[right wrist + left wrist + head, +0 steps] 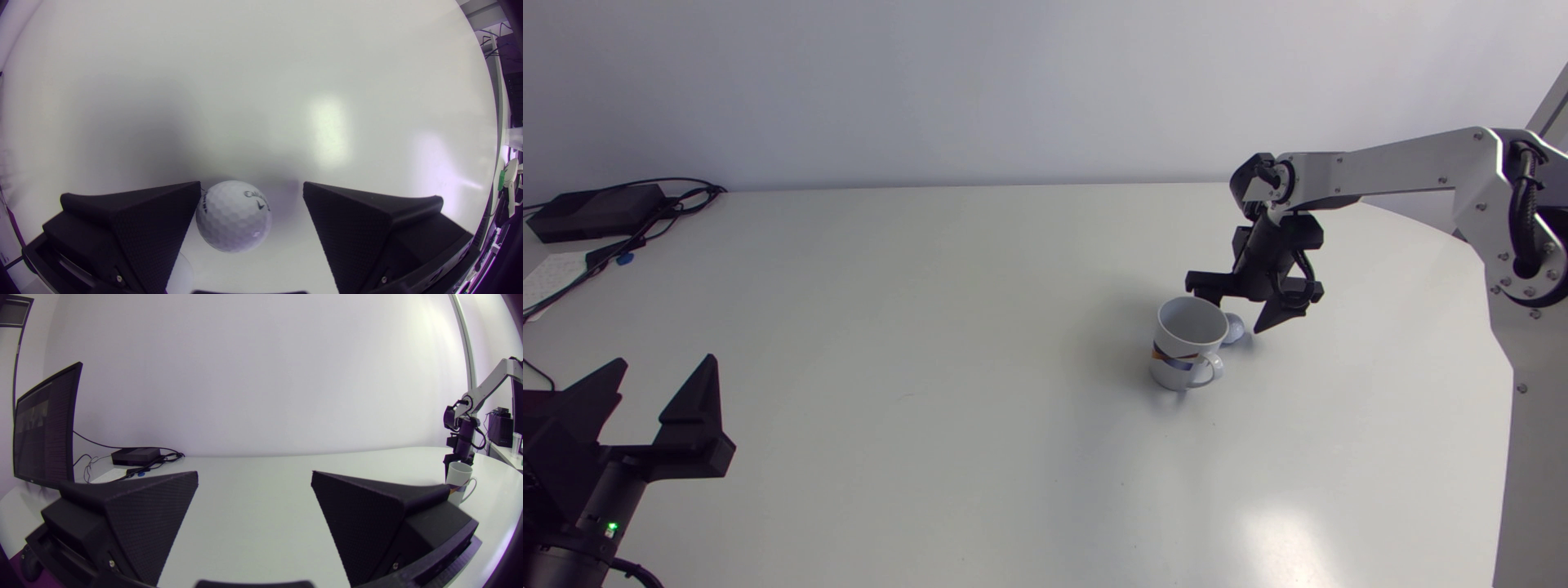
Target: Pick up the white golf ball from the table and place it into the cup.
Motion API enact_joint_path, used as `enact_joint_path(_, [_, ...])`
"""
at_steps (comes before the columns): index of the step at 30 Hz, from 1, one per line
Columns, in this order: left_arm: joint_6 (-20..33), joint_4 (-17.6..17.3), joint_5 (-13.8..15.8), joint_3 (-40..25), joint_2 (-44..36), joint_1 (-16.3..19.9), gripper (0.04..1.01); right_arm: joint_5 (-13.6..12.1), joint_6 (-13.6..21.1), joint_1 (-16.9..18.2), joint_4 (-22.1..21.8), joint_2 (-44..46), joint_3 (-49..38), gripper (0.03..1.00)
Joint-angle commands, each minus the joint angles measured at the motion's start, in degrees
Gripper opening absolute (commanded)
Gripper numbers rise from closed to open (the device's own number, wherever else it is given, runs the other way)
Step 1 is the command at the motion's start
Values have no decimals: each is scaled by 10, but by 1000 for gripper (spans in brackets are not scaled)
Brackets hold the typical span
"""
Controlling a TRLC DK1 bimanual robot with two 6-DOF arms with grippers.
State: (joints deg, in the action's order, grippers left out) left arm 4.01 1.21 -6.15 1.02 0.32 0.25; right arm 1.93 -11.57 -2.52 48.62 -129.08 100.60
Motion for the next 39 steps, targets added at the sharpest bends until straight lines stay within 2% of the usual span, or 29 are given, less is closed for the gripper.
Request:
enact_joint_path(1, [5, -3, 6, -10, -9, -3, 993, 8, -11, 2, -12, -2, -9, 685])
enact_joint_path(12, [5, -3, 6, -10, -9, -3, 993, 8, -8, 4, -8, 6, -27, 672])
enact_joint_path(23, [5, -3, 6, -10, -9, -3, 993, 8, -2, 6, -22, 18, -51, 672])
enact_joint_path(30, [5, -3, 6, -10, -9, -3, 993, 12, -3, -3, -35, 42, -72, 569])
enact_joint_path(35, [5, -3, 6, -10, -9, -3, 993, 18, 0, -6, -63, 60, -90, 484])
enact_joint_path(36, [5, -3, 6, -10, -9, -3, 993, 17, 1, -6, -77, 67, -98, 430])
enact_joint_path(39, [5, -3, 6, -10, -9, -3, 993, 16, 3, -6, -91, 75, -109, 415])
